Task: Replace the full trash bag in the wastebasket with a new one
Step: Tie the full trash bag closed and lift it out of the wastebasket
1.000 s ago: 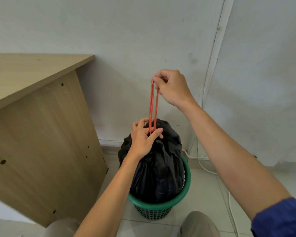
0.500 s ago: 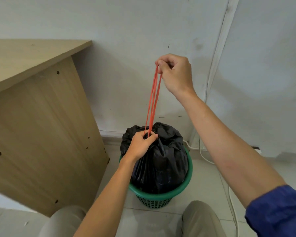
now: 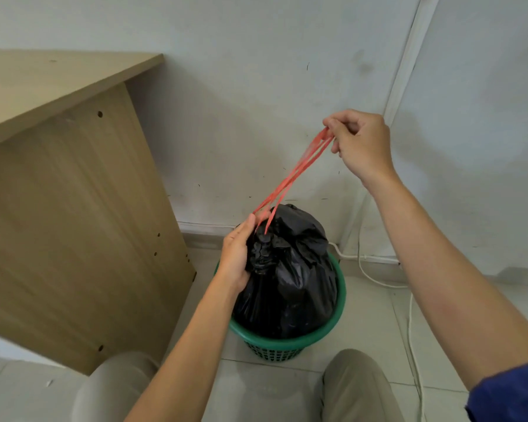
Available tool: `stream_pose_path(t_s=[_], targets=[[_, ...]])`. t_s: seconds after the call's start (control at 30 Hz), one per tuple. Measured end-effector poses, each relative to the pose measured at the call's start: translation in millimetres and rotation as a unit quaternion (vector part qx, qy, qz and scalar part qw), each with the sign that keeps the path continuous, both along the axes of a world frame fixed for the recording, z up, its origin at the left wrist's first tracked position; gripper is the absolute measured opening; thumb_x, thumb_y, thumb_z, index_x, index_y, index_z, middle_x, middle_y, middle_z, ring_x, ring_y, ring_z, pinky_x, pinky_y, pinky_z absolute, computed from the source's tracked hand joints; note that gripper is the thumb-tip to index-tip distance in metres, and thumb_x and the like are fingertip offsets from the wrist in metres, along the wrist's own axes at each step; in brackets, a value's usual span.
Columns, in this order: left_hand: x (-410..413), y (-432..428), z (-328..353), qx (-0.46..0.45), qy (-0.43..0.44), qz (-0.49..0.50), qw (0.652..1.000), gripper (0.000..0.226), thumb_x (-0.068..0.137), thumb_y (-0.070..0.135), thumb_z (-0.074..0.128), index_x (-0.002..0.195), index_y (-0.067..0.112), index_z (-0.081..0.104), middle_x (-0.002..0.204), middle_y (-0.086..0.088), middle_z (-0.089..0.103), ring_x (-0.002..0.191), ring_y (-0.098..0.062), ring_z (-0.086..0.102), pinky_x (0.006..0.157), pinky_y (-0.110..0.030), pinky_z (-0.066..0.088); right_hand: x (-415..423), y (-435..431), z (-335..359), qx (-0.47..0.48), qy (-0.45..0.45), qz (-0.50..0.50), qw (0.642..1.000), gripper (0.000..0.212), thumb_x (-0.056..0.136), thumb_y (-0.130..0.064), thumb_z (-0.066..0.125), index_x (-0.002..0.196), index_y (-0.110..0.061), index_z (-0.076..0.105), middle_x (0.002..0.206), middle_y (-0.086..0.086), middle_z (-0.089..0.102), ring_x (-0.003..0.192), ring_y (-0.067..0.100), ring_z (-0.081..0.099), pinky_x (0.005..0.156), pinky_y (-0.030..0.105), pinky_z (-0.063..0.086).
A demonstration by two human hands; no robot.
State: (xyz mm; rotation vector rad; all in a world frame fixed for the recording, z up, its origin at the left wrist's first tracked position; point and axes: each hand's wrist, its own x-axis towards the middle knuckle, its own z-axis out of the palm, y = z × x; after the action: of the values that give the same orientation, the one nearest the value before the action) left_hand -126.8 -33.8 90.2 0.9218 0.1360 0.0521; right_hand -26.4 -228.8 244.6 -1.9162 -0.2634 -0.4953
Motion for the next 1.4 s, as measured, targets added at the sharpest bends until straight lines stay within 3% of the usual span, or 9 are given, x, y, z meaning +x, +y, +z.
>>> stream_pose_path(t_s=[0.1,0.47,0.63,0.77,0.93,1.03,1.13,1.27,1.4], targets=[[1,0,3,0.030,0.012,0.026,0.999,0.027,0.104,0.022,0.056,0.099,0.008,0.079,0.107,-0.013,0.078,0.097,-0.023,0.075,0.085,-0.034,0.061,0,-14,-9,-0.009,0.011,-0.024,1.000,0.015,0.095,-0.019,0.066,0.090,-0.013,0.078,0.072,-0.004,0.074,0.053,0.014,0.065,0.057,0.026,0.051],[-1,8,-8,0.220,-0.045,0.004,0.974,0.011,0.091,0.004,0.072,0.098,0.006,0.080,0.119,-0.006,0.076,0.118,-0.019,0.069,0.113,-0.044,0.047,1,-18,3,0.068,0.016,-0.021,0.997,0.014,0.097,-0.015,0.065,0.092,-0.011,0.077,0.081,0.006,0.078,0.058,0.027,0.075,0.056,0.033,0.061],[-2,8,-5,0.171,-0.013,0.073,0.982,0.025,0.104,0.019,0.058,0.107,0.007,0.079,0.121,-0.007,0.076,0.123,-0.023,0.066,0.112,-0.048,0.047,2,-24,5,0.053,-0.008,-0.057,0.997,0.016,0.098,-0.012,0.062,0.095,-0.005,0.076,0.078,0.010,0.076,0.054,0.021,0.072,0.057,0.032,0.061],[1,7,0,0.136,0.011,0.109,0.985,0.031,0.106,0.028,0.054,0.088,0.017,0.077,0.117,-0.005,0.077,0.122,-0.025,0.066,0.107,-0.044,0.051,7,-25,-7,0.043,0.000,-0.087,0.995,0.015,0.099,-0.011,0.062,0.096,-0.004,0.075,0.079,0.011,0.075,0.058,0.017,0.070,0.064,0.035,0.064],[3,1,12,0.151,-0.006,0.110,0.982,0.033,0.107,0.024,0.050,0.084,0.014,0.071,0.119,0.005,0.075,0.123,-0.016,0.065,0.109,-0.039,0.048,0,-17,-25,-0.201,-0.049,-0.141,0.968,0.021,0.093,-0.023,0.067,0.111,-0.016,0.075,0.123,0.008,0.068,0.116,0.028,0.062,0.102,0.032,0.043],[5,2,9,0.245,-0.027,0.129,0.960,0.030,0.105,0.025,0.056,0.085,0.024,0.079,0.133,0.013,0.066,0.132,-0.005,0.054,0.113,-0.031,0.039,-32,1,-37,-0.216,-0.171,-0.038,0.960,0.013,0.089,-0.026,0.072,0.097,-0.018,0.077,0.104,-0.001,0.074,0.101,0.023,0.065,0.095,0.042,0.051],[9,6,10,0.315,-0.043,0.178,0.931,0.027,0.101,0.024,0.063,0.084,0.033,0.082,0.129,0.014,0.058,0.130,-0.003,0.051,0.110,-0.032,0.041,-69,14,-48,-0.200,0.019,0.048,0.978,0.035,0.094,-0.047,0.066,0.073,-0.019,0.072,0.063,-0.006,0.073,0.058,0.014,0.065,0.073,0.037,0.057],[5,7,14,0.334,-0.071,0.203,0.918,0.025,0.100,0.020,0.064,0.085,0.033,0.080,0.106,0.010,0.055,0.105,0.001,0.058,0.096,-0.027,0.046,-97,27,-76,-0.112,0.277,0.070,0.952,0.069,0.100,-0.064,0.044,0.072,-0.009,0.076,0.056,0.006,0.072,0.040,0.018,0.054,0.063,0.031,0.056],[-1,2,17,0.313,-0.083,0.154,0.933,0.021,0.102,0.019,0.061,0.096,0.024,0.081,0.109,0.006,0.071,0.110,-0.003,0.065,0.099,-0.028,0.048,-101,59,-105,0.009,0.249,-0.014,0.968,0.064,0.090,-0.063,0.063,0.058,-0.008,0.069,0.048,0.000,0.065,0.044,0.013,0.054,0.063,0.034,0.047]])
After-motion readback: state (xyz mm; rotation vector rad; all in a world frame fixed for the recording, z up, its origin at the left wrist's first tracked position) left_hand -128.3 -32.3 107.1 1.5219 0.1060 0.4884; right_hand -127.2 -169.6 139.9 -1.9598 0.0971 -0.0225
